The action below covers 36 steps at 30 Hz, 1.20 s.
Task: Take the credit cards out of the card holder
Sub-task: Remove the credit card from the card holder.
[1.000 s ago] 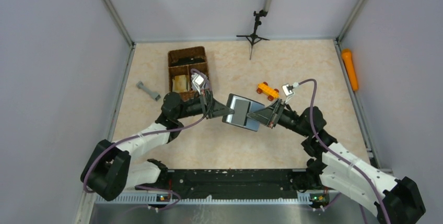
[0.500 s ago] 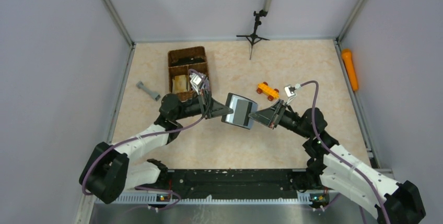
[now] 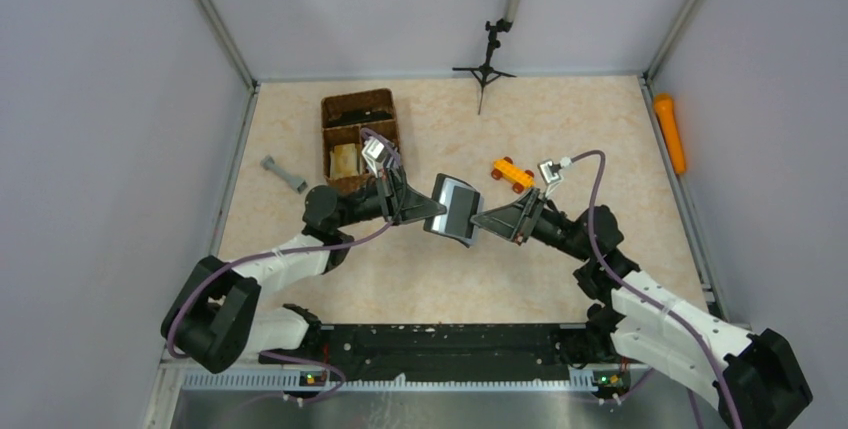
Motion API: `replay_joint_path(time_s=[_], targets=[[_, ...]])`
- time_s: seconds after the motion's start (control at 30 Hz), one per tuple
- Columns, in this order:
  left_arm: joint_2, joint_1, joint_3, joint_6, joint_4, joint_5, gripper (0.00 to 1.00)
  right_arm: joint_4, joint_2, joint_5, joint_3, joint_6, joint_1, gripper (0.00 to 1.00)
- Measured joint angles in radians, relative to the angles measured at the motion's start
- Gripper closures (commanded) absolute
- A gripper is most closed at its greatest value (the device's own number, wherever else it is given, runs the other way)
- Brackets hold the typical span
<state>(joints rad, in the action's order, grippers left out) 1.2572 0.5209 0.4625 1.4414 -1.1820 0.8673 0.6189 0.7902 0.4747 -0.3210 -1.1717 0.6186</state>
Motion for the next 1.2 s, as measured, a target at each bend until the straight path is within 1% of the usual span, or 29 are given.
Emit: replay_joint_path(time_s=[0.1, 0.17, 0.33, 0.4, 0.47, 0.6, 0.8, 0.97, 1.2], targets=[[0.0, 0.0, 0.0, 0.024, -0.038, 0.005, 1.0, 0.01, 0.006, 0.002, 0.0, -0.004, 0.0, 0.68], [0.0, 0.0, 0.0, 0.037, -0.06, 0.007, 1.0, 0.017, 0.006, 0.002, 0.001, -0.006, 0.0, 0.7], [0.016, 0.0, 0.0, 0.076, -0.123, 0.009, 1.0, 0.054, 0.007, 0.005, 0.003, -0.021, 0.0, 0.72], [0.029, 0.0, 0.0, 0.085, -0.144, 0.011, 1.0, 0.082, 0.011, 0.012, 0.006, -0.033, 0.0, 0.75], [0.04, 0.0, 0.0, 0.092, -0.156, 0.013, 1.0, 0.106, 0.022, 0.019, 0.007, -0.044, 0.0, 0.8], [0.048, 0.0, 0.0, 0.101, -0.161, 0.017, 1.0, 0.145, 0.048, 0.029, 0.007, -0.061, 0.0, 1.0], [0.047, -0.016, 0.0, 0.102, -0.163, 0.028, 1.0, 0.133, 0.033, 0.024, 0.007, -0.063, 0.0, 1.0], [0.033, -0.069, 0.0, 0.123, -0.163, 0.053, 1.0, 0.069, -0.011, -0.019, 0.007, -0.041, -0.003, 1.0], [0.013, -0.134, 0.014, 0.156, -0.164, 0.09, 1.0, 0.04, -0.015, -0.033, 0.007, -0.027, -0.023, 1.0]])
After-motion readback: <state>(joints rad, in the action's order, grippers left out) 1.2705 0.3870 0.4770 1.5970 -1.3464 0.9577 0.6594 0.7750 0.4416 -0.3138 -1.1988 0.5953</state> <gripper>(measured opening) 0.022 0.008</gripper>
